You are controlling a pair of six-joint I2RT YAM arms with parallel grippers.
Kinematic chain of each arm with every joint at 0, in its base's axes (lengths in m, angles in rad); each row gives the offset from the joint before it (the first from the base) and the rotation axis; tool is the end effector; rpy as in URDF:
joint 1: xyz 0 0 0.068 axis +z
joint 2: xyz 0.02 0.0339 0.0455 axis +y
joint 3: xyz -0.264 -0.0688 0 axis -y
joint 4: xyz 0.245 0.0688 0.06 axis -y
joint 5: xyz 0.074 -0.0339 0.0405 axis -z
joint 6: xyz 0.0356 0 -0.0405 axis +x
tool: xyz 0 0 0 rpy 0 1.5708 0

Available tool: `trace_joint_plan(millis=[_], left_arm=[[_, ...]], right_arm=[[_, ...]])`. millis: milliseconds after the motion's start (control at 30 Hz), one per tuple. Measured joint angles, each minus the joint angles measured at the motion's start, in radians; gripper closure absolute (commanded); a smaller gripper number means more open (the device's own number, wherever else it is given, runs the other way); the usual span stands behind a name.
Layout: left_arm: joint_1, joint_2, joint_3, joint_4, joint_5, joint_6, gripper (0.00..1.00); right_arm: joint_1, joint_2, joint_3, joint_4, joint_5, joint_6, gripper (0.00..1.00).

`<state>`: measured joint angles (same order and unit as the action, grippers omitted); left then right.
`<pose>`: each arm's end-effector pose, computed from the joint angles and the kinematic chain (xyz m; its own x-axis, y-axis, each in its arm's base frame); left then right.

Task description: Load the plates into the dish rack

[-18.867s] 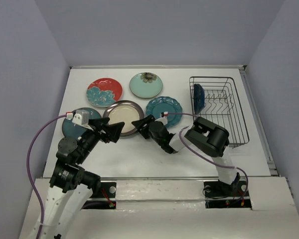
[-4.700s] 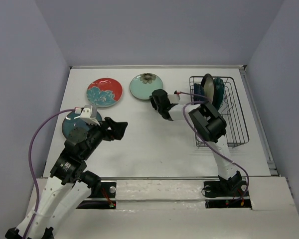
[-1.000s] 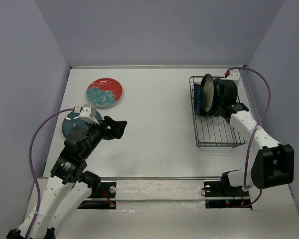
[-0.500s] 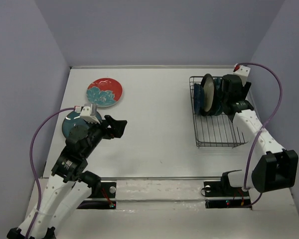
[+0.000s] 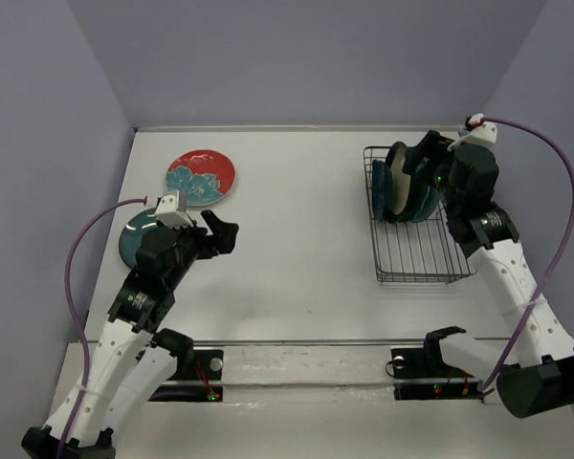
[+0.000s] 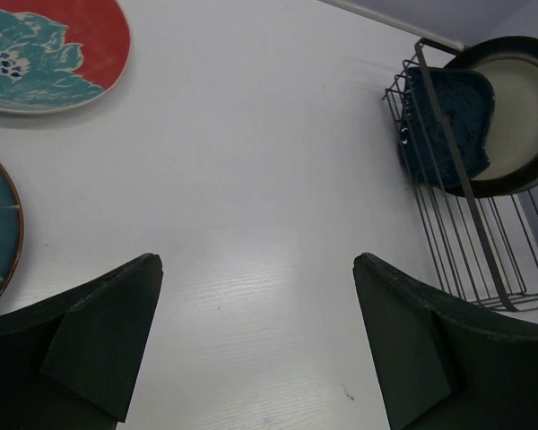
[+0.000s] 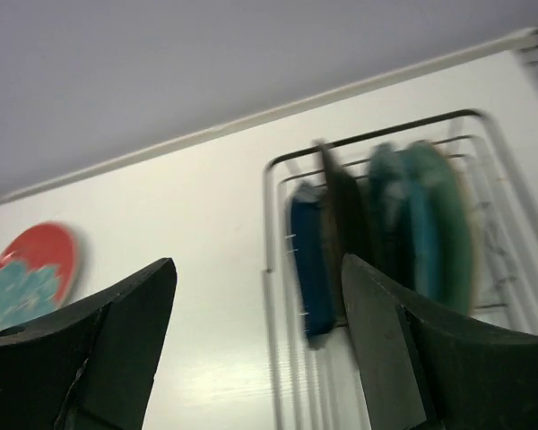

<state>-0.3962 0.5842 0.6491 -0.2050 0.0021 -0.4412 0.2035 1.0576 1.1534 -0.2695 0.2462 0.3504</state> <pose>0.1373 -0.0575 0.3196 -0.2821 -0.3449 -0.8953 0.2957 0.8565 -0.4231 0.2323 0.0391 0.4079 -0.1456 0.3099 -0.9396 0.0948 0.9497 0.2985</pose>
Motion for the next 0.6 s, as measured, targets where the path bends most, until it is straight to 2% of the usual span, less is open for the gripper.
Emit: trace_joint_plan(millis=[67, 133, 367, 600], left_arm=[[0.024, 0.010, 0.000, 0.000, -0.001, 0.000, 0.01], [0.068, 0.012, 0.000, -0.001, -0.003, 0.000, 0.01], [0.103, -0.029, 0.036, -0.013, -0.090, 0.000, 0.01], [0.103, -0.048, 0.087, 0.021, -0.201, -0.014, 0.02]], right_arm=[[0.055, 0.018, 0.000, 0.017, -0.046, 0.030, 0.23], [0.168, 0.071, 0.001, 0.058, -0.099, 0.065, 0.28], [0.439, 0.368, 0.003, 0.245, -0.228, 0.208, 0.39], [0.604, 0.739, 0.169, 0.359, -0.268, 0.335, 0.42]])
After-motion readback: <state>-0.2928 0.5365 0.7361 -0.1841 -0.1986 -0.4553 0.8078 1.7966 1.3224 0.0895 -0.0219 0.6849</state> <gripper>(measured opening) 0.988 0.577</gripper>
